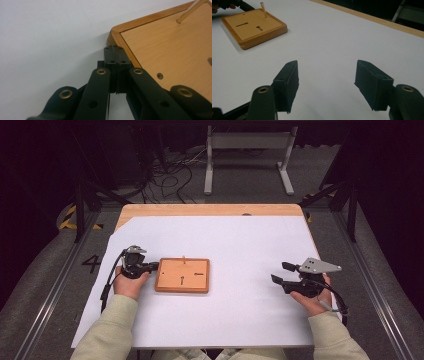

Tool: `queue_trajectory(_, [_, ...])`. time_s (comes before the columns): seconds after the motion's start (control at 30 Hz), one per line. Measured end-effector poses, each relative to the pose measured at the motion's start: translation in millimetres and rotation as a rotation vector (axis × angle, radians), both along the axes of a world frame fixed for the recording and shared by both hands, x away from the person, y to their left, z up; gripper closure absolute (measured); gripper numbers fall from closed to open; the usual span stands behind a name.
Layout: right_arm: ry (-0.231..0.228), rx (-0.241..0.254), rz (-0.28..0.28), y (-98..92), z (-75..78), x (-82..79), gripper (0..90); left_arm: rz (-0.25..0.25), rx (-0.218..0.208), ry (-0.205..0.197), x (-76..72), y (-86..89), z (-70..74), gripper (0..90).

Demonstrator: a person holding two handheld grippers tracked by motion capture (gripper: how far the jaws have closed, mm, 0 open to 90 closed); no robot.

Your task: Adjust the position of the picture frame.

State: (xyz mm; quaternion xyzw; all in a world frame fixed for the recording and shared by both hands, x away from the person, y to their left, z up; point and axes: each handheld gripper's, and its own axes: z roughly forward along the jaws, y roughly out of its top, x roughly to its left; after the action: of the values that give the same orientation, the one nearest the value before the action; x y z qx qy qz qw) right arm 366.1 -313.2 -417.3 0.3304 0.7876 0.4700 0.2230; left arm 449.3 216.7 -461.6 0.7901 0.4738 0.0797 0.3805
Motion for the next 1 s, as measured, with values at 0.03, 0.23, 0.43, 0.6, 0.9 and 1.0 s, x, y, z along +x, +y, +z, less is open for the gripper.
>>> queue_trajectory(0.03, [0.0,0.0,0.0,0.1,0.0,0.0,35.9,-0.01,-0.007,0.006,-0.6,-1.9,-0.2,90.0])
queue_trajectory(0.23, [0.001,-0.001,0.0,0.2,-0.1,0.3,35.8,-0.097,0.007,0.015,-8.2,-25.5,-0.1,90.0])
queue_trajectory(0.43, [-0.002,-0.001,0.002,-0.1,0.2,-0.1,35.8,-0.202,0.004,0.038,-23.9,-54.0,1.6,90.0])
queue_trajectory(0.6, [-0.002,0.001,0.001,-0.3,0.5,-0.4,35.7,-0.301,0.023,0.039,-38.7,-84.1,3.1,90.0])
queue_trajectory(0.9, [0.0,0.001,0.0,-0.9,0.8,-1.7,36.5,-0.292,0.046,-0.011,-44.2,-95.1,11.7,89.8])
queue_trajectory(1.0, [0.002,-0.003,0.001,-1.6,1.6,-3.0,39.5,-0.251,0.03,-0.054,-38.9,-91.1,21.1,89.7])
